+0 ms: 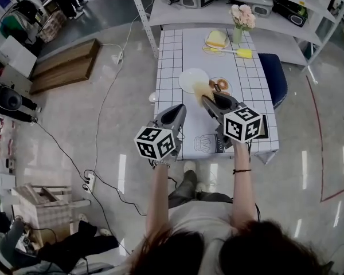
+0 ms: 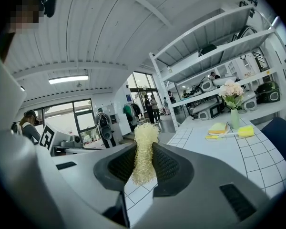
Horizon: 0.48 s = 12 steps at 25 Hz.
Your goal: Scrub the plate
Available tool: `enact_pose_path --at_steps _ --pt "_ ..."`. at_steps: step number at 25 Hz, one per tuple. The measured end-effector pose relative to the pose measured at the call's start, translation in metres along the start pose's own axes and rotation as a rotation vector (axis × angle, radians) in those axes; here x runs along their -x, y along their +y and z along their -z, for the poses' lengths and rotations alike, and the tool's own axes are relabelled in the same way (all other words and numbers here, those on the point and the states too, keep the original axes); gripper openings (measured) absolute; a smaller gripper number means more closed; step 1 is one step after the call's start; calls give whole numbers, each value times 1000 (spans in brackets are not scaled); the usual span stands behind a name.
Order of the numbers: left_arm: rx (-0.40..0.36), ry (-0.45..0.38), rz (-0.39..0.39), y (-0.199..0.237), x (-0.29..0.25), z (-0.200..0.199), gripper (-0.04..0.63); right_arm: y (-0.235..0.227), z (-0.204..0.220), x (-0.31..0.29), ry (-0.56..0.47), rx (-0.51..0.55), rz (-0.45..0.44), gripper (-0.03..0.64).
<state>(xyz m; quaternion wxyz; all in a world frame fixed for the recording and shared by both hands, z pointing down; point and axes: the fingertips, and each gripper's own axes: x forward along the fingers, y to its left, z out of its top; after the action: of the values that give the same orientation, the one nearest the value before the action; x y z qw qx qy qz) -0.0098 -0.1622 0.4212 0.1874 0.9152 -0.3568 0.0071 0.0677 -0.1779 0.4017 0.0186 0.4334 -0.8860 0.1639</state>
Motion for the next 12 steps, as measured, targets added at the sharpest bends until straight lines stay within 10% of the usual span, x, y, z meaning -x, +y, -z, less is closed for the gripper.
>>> enact_pose_path --at_steps 12 --pt "54 46 35 63 -40 -3 11 -36 1 -56 49 -15 60 75"
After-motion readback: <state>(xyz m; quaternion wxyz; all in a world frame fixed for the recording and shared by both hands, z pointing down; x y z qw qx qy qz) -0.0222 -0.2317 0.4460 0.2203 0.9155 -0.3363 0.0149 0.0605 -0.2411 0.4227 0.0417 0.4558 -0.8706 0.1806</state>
